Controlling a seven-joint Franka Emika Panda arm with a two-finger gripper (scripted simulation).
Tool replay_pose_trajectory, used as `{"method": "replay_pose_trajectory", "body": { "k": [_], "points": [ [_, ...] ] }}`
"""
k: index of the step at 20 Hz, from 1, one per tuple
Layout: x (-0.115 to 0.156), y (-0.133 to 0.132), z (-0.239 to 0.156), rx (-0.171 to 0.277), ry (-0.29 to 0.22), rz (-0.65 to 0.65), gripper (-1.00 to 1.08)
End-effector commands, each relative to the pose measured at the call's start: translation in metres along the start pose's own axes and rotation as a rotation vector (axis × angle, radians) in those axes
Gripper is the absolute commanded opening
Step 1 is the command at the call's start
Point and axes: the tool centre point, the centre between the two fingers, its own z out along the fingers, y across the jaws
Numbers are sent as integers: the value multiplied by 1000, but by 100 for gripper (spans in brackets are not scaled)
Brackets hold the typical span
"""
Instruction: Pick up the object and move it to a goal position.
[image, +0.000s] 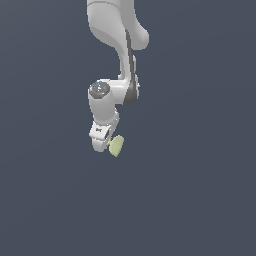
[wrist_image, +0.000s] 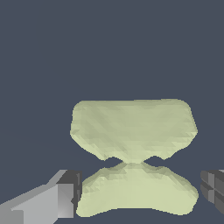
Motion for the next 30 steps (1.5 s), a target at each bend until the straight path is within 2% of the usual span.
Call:
{"method": "replay_pose_trajectory", "body": {
  "k": [1,12,17,18,27,30],
  "points": [
    [0,0,1,0,0,0,100],
    [0,-1,43,0,0,-4,100],
    [0,0,50,0,0,-4,100],
    [0,0,50,0,0,-4,-100],
    [0,0,50,0,0,-4,-100],
    [1,4,40,-13,-1,-8,-100]
  ]
}}
